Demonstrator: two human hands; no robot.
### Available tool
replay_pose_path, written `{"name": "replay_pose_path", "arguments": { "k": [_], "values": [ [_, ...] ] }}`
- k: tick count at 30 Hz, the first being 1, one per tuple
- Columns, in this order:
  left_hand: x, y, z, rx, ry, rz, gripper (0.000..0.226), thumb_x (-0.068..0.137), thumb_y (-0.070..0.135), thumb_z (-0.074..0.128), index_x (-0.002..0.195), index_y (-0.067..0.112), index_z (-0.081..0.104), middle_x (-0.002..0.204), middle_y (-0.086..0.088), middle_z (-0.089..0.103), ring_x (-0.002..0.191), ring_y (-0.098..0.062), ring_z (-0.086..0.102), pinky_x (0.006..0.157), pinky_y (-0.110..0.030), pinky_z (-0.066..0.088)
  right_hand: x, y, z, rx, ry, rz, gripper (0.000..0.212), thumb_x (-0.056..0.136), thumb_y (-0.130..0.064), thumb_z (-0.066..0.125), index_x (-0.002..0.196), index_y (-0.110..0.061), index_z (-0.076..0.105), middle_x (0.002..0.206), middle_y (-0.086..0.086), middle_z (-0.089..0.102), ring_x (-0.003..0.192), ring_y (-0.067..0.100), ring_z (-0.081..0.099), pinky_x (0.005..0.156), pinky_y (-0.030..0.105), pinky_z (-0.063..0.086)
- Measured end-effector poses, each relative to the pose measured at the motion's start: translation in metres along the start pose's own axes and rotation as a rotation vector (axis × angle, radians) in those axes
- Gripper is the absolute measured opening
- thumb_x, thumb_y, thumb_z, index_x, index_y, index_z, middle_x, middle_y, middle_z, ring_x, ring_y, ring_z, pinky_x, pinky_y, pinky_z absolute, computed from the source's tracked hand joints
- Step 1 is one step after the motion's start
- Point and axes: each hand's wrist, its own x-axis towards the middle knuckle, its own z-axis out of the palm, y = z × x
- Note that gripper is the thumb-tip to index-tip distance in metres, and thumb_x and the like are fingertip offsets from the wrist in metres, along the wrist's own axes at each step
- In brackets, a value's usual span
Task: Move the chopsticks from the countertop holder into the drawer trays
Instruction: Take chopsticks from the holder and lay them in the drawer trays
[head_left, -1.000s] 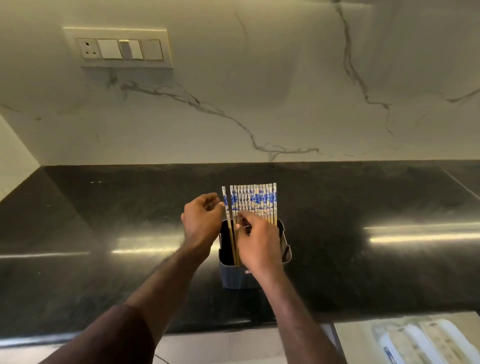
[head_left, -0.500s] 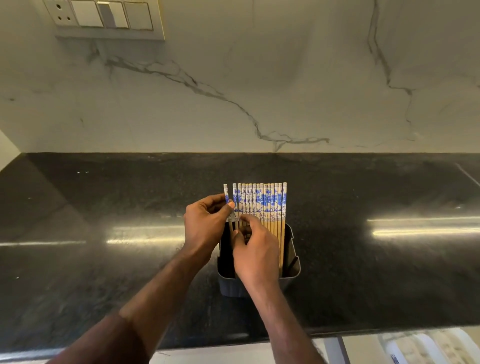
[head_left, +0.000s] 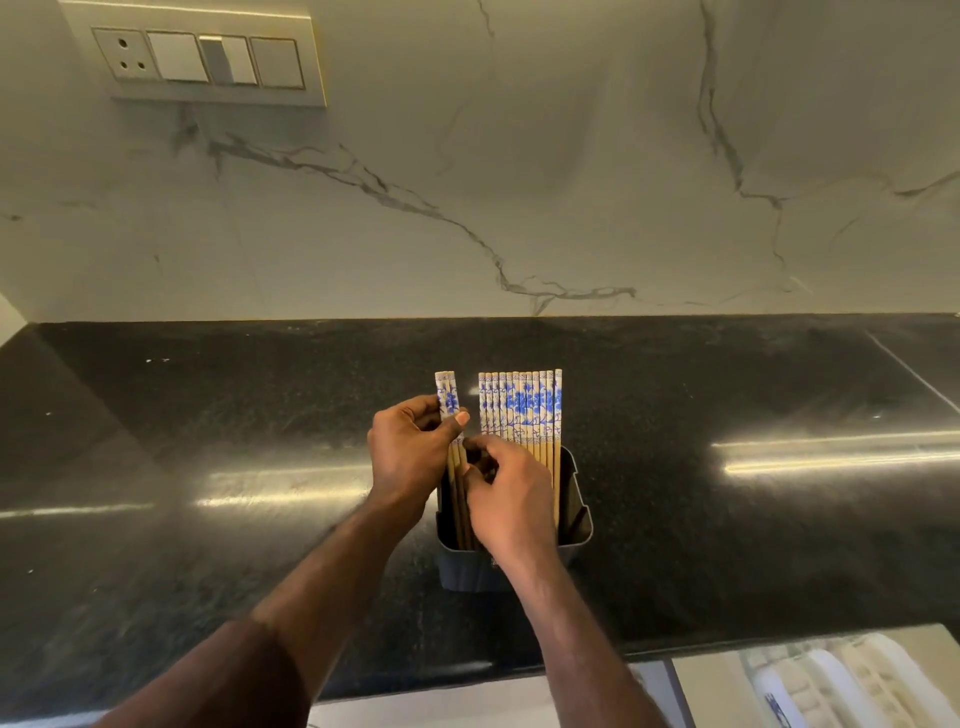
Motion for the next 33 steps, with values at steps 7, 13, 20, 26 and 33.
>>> {"name": "replay_pose_path", "arguments": {
  "k": [7,13,20,26,33],
  "values": [
    [-0.023,0.084,-0.016,-0.086,-0.09,0.21,0.025,0.078,0.009,0.076,0.103,0.015,0.072,0.095,0.0,0.076,0.09,-0.012,0.073,0.079,-0.028,0.058,-0.018,-0.029,-0.038,0.134,0.046,-0.158,0.028,0.091,-0.016,0.061,0.118,-0.025,0.062,0.103,-0.006,0.071,0.091,0.003,0.065,0.082,0.021,0.053],
    [-0.08,0.174,-0.013,-0.216,-0.291,0.344,0.027,0.066,0.016,0.078,0.093,0.016,0.073,0.09,-0.006,0.077,0.088,-0.021,0.073,0.076,-0.035,0.06,-0.067,-0.047,-0.091,0.377,0.121,-0.212,0.02,0.092,-0.019,0.061,0.11,-0.025,0.066,0.096,-0.007,0.072,0.086,0.005,0.068,0.079,0.029,0.057],
    [-0.139,0.169,0.03,-0.319,-0.416,0.222,0.021,0.076,0.003,0.073,0.096,0.008,0.072,0.09,-0.01,0.076,0.086,-0.021,0.074,0.07,-0.027,0.058,-0.137,-0.003,-0.156,0.416,0.078,-0.11,0.014,0.091,-0.017,0.062,0.098,-0.026,0.07,0.084,-0.003,0.074,0.075,0.015,0.071,0.069,0.028,0.059],
    [-0.181,0.111,0.101,-0.226,-0.555,0.066,0.019,0.078,0.008,0.075,0.097,0.009,0.072,0.09,-0.007,0.076,0.087,-0.018,0.074,0.073,-0.027,0.058,-0.18,0.082,-0.201,0.248,0.111,0.083,0.011,0.09,-0.02,0.063,0.098,-0.023,0.07,0.078,-0.007,0.074,0.075,0.01,0.071,0.065,0.021,0.057],
    [-0.229,0.028,0.22,-0.164,-0.655,-0.164,0.015,0.078,0.002,0.075,0.093,0.006,0.072,0.086,-0.013,0.076,0.082,-0.026,0.074,0.075,-0.035,0.061,-0.216,0.206,-0.259,-0.002,0.139,0.34,0.016,0.088,-0.018,0.064,0.075,-0.025,0.071,0.068,-0.005,0.072,0.064,0.008,0.068,0.064,0.02,0.053]
  ]
}}
